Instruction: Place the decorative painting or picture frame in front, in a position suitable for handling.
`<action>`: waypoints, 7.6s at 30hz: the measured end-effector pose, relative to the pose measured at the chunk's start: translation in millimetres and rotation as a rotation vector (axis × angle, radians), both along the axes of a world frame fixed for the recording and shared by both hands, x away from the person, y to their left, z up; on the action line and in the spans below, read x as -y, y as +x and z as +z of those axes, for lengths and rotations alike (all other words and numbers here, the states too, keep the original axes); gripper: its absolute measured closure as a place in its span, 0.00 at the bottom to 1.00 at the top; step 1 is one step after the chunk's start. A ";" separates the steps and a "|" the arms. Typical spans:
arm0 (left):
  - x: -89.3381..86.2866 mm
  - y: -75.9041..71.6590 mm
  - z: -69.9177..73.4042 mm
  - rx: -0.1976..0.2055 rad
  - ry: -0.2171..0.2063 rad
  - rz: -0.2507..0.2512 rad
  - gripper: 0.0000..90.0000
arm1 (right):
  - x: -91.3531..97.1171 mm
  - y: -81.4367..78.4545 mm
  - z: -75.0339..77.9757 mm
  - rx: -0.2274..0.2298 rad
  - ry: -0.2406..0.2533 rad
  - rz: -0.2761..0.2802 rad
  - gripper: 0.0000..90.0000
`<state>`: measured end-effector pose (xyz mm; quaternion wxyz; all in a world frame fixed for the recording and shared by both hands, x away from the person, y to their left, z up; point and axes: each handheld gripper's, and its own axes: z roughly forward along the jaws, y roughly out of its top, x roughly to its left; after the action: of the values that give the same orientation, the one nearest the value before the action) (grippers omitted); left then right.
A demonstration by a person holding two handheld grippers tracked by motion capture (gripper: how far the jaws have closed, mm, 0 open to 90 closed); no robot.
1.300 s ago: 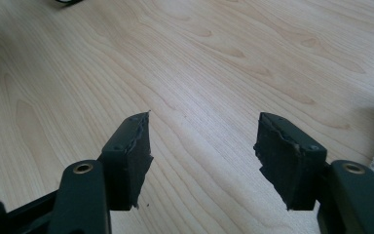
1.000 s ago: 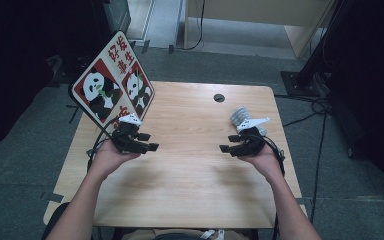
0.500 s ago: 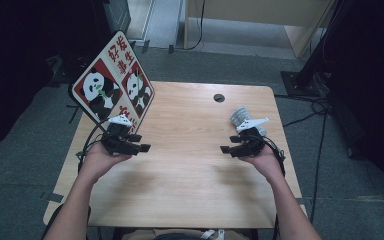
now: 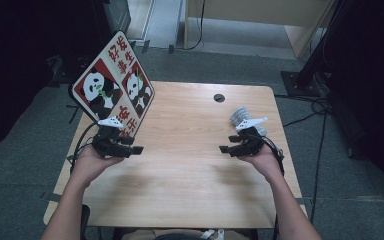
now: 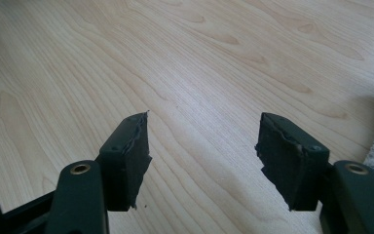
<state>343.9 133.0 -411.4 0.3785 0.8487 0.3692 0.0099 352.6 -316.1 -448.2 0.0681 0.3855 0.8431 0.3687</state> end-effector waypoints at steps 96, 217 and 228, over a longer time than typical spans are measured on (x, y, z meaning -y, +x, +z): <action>-99.4 60.9 120.6 -0.049 -0.016 0.260 0.46 | -6.6 1.6 -5.4 -0.042 -0.003 0.047 0.40; 84.3 111.1 187.1 -0.196 0.200 -0.120 0.90 | 9.0 17.9 -15.1 -0.086 -0.012 -0.031 0.39; 111.4 96.9 171.6 -0.179 0.187 -0.173 0.90 | 11.8 17.9 -15.6 -0.080 -0.004 -0.048 0.39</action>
<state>440.8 21.6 -239.7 0.2630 0.9063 0.3244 -0.0640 370.5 -327.9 -463.8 0.0441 0.4198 0.8365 0.3494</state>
